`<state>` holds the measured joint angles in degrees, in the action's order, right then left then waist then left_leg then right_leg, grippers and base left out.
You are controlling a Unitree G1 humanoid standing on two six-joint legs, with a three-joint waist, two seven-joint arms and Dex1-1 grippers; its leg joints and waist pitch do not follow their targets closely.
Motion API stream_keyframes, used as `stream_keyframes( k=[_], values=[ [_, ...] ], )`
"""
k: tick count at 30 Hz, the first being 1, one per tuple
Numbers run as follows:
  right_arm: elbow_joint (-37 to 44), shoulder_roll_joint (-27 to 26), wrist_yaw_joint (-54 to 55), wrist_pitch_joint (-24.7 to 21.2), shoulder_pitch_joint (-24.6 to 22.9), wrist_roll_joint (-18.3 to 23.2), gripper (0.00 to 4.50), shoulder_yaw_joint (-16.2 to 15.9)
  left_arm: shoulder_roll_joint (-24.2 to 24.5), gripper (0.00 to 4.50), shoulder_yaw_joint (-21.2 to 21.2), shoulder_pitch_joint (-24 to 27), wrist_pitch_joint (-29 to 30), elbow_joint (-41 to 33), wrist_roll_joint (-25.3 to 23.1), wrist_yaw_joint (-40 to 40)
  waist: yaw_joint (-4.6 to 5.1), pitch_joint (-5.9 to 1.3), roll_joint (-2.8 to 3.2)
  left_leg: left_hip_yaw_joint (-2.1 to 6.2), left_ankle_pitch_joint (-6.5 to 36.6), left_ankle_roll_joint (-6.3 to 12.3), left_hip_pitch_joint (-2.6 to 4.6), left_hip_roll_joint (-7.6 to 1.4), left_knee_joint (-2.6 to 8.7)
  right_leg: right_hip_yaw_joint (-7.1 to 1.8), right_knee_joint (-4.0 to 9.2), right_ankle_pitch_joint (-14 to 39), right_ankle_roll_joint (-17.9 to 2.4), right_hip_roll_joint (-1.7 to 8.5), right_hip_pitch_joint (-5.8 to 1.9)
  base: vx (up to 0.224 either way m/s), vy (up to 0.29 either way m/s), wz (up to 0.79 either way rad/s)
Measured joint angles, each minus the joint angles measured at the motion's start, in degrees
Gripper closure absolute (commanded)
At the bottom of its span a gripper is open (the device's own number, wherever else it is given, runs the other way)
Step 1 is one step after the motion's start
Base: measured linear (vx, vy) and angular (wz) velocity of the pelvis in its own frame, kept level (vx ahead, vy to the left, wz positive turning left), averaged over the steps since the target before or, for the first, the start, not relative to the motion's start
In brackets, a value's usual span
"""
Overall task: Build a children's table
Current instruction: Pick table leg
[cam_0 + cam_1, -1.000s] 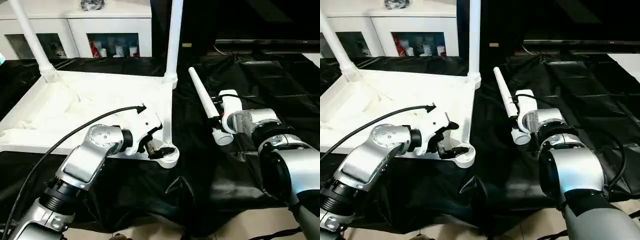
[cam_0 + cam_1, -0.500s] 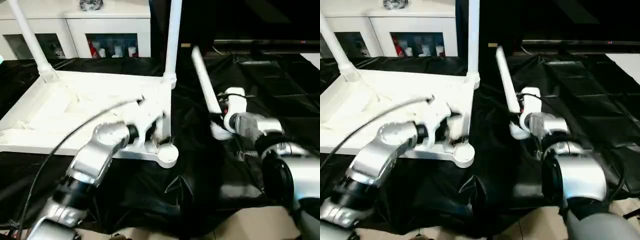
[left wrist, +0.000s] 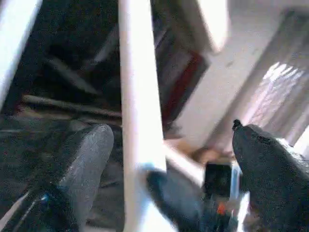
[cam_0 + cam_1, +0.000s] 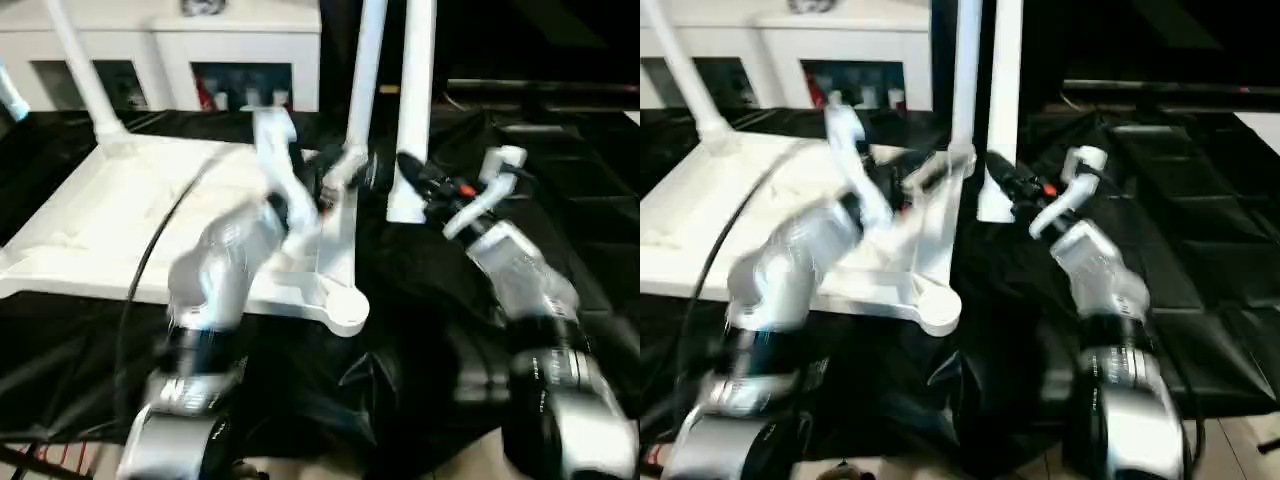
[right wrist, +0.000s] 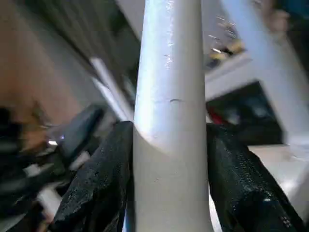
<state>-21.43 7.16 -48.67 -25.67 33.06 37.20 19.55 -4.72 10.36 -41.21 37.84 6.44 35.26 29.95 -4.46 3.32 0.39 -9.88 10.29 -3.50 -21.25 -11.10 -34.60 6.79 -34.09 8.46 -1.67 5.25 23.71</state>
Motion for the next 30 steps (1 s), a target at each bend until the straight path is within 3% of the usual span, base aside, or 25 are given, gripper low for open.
stream_keyframes(
  k=[4, 13, 17, 23, 25, 30],
  values=[
    [8.6, -0.4, -1.4, -5.0, -5.2, 1.6, 2.61, -4.2, -2.6, 0.00, 1.8, -0.5, 3.9, 1.6, 4.1, -1.7, 0.09, 0.00, 0.00, 0.00, 0.0, -0.07, 0.06, 0.00, 0.07, 0.04, 0.10, 0.0, 0.1, 0.00, -0.05, 0.000, 0.000, 0.00],
    [13.1, 0.0, -0.1, -7.4, -6.2, 0.6, 2.61, -8.4, -2.4, 0.00, 2.7, -1.4, 6.5, 3.6, 5.8, -3.8, -0.52, 0.01, -0.03, 0.10, 0.0, -0.05, -0.15, 0.02, 0.17, 0.11, 0.56, -0.1, 0.2, -0.01, -0.07, 0.000, 0.000, 0.00],
    [14.6, 0.7, 1.3, -6.4, -6.5, -3.2, 2.61, -12.1, -2.3, 0.00, 3.4, -1.4, 7.3, 3.2, 5.8, -6.6, -0.60, 0.03, -0.08, 0.09, 0.1, 0.08, -0.25, 0.03, 0.19, 0.11, 0.65, -0.1, 0.3, -0.01, -0.04, 0.000, 0.000, 0.00],
    [14.4, 0.9, 9.5, 1.5, -3.5, -15.8, 2.61, -19.9, -2.1, 0.47, 5.0, -1.5, 5.7, 3.4, 3.1, -13.1, -0.46, 0.08, -0.22, 0.08, 0.1, 0.01, -0.24, 0.03, 0.21, 0.11, 0.65, -0.1, 0.3, -0.01, -0.01, 0.000, 0.000, 0.00],
    [14.3, 0.1, 13.0, 2.7, -2.8, -19.0, 2.61, -21.2, -2.1, 0.61, 5.0, -1.7, 5.2, 3.8, 2.0, -15.0, -0.50, 0.12, -0.29, 0.08, 0.1, 0.01, -0.25, 0.04, 0.21, 0.11, 0.66, -0.1, 0.3, -0.01, -0.02, 0.000, 0.000, 0.00],
    [14.3, -1.0, 18.2, 3.6, -2.2, -22.4, 2.61, -22.5, -2.4, 1.05, 4.8, -1.9, 3.7, 4.7, 0.3, -17.3, -0.51, 0.13, -0.39, 0.08, 0.1, 0.06, -0.38, 0.06, 0.23, 0.09, 0.91, -0.2, 0.4, -0.01, -0.03, 0.000, 0.000, 0.00]
  ],
)
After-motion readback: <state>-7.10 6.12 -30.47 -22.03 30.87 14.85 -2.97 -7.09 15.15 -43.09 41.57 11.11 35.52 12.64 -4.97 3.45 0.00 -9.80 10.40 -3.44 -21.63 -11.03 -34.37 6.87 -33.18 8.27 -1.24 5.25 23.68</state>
